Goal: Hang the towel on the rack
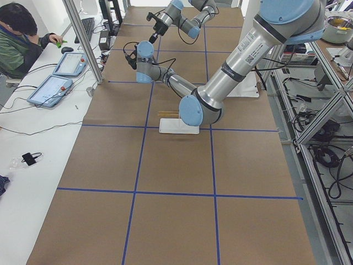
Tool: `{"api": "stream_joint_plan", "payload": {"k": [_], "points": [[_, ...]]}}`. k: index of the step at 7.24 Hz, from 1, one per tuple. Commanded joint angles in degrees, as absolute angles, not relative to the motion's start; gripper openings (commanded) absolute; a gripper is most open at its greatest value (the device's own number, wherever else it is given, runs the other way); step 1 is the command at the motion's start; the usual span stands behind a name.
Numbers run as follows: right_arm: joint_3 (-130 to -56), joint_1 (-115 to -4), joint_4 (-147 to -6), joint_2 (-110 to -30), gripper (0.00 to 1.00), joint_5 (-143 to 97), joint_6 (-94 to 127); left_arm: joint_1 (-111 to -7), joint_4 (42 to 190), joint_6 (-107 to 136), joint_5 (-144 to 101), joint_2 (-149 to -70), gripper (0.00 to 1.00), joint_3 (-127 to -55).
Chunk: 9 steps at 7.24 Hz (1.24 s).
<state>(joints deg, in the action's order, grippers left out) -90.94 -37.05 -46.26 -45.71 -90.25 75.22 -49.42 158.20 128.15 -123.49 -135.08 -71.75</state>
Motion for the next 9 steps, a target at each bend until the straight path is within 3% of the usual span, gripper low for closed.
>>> {"api": "stream_joint_plan", "payload": {"k": [1, 2, 3, 4, 5, 9], "points": [[-91.05, -37.09, -46.23, -45.79, 0.0, -90.35, 75.15, -49.39, 158.2, 128.23, -123.31, -135.0, 0.0, -71.81], [-91.49, -37.09, -46.14, -45.97, 0.0, -90.44, 75.15, -49.39, 158.2, 128.23, -123.4, -135.0, 0.0, -71.81], [-91.49, -37.09, -44.75, -46.05, 0.06, -90.35, 75.32, -49.39, 158.2, 128.23, -123.31, -134.91, 0.0, -71.81], [-91.49, -37.0, -42.3, -47.01, 0.85, -90.26, 75.41, -49.48, 158.2, 128.23, -123.31, -135.0, 0.0, -71.81], [-92.02, -37.0, -42.19, -47.46, 1.0, -90.35, 75.76, -49.48, 158.29, 128.32, -123.31, -134.91, 0.0, -71.81], [-97.72, -37.7, -42.71, -54.65, 1.0, -95.5, 75.32, -49.66, 158.47, 128.32, -123.48, -134.83, 0.0, -71.98]]}}
